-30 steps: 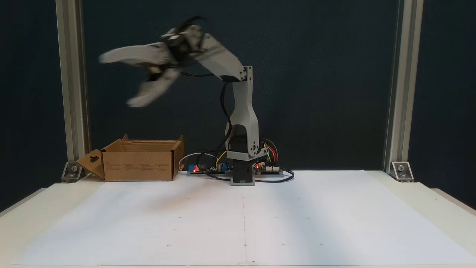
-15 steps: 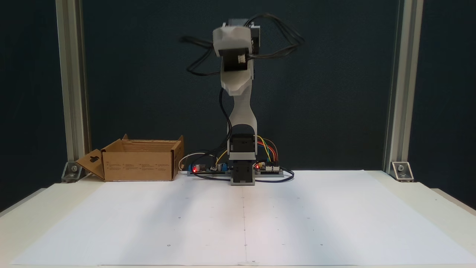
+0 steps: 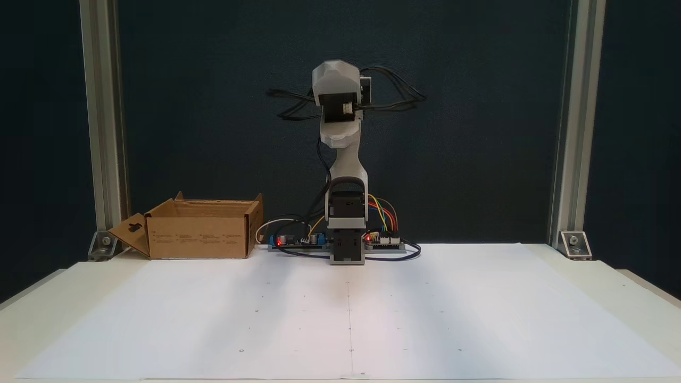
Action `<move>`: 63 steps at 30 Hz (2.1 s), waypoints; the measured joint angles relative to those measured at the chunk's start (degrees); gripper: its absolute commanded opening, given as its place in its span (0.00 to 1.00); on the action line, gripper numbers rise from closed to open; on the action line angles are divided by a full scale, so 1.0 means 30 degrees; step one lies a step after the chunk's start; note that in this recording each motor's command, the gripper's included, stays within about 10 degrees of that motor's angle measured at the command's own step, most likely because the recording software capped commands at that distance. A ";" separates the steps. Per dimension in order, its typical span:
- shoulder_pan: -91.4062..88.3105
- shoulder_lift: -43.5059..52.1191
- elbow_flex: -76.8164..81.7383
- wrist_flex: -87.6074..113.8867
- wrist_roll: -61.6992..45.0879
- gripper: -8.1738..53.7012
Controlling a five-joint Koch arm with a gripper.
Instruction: Grasp a green dice and put it in the bin.
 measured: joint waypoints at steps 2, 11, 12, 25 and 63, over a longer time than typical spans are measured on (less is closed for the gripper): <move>0.0029 0.1406 0.2051 -0.1494 0.0029 0.84; 0.0000 0.3076 0.5771 -0.6035 0.0029 0.85; 0.0000 0.3076 0.5859 -0.6240 0.0029 0.85; 0.0000 0.3193 0.8145 -0.7793 0.0029 0.86; 0.0703 0.3193 1.8047 -1.8896 0.0029 0.86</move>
